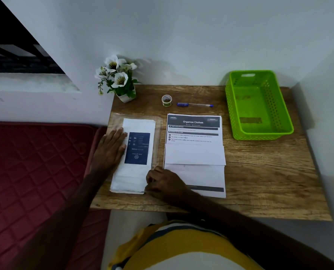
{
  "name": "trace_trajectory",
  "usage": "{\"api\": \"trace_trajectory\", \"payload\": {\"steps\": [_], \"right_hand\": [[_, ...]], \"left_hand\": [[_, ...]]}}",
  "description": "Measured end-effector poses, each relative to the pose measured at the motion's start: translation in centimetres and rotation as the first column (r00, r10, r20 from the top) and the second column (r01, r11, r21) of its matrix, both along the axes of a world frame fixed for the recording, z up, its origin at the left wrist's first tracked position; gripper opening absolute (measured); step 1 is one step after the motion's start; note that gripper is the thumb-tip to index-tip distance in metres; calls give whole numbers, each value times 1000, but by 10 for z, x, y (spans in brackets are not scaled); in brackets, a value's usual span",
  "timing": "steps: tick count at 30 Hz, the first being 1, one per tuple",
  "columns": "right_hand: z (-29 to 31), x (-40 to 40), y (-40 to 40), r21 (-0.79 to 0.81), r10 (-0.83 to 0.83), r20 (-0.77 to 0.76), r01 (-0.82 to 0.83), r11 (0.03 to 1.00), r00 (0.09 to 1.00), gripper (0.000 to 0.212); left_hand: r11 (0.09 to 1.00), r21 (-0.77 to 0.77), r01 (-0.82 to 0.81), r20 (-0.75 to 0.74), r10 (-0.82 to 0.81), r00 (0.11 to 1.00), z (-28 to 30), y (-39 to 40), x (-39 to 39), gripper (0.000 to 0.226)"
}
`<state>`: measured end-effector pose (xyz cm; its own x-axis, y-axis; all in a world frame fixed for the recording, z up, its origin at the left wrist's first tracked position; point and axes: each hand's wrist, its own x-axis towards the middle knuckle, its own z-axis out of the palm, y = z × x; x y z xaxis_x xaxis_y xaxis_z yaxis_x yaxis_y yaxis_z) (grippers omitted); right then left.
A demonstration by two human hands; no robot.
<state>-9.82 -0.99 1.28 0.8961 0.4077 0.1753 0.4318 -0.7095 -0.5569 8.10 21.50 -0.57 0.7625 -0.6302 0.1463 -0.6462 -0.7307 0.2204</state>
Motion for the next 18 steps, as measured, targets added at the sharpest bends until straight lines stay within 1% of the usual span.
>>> {"api": "trace_trajectory", "payload": {"steps": [3, 6, 8, 10, 14, 18], "right_hand": [[0, -2, 2, 74, -57, -28, 59, 995, 998, 17], [5, -4, 3, 161, -127, -110, 144, 976, 986, 18], [10, -4, 3, 189, -162, -170, 193, 963, 972, 19], [14, -4, 4, 220, -186, -196, 228, 949, 963, 19], [24, -7, 3, 258, -268, -177, 307, 916, 947, 21], [41, -13, 1, 292, -343, -101, 357, 887, 934, 20]], "left_hand": [[1000, -11, -22, 47, 23, 999, 4, 6, 1, 51], [997, -15, -69, 14, 69, 997, 5, 14, 4, 55], [996, -7, -87, 5, 87, 996, 3, 19, 7, 56], [996, 12, -91, 8, 91, 996, 2, 23, 10, 57], [996, 26, -88, 30, 88, 996, 2, 23, 13, 57], [997, 15, -71, 58, 70, 996, 9, 18, 12, 55]]}}
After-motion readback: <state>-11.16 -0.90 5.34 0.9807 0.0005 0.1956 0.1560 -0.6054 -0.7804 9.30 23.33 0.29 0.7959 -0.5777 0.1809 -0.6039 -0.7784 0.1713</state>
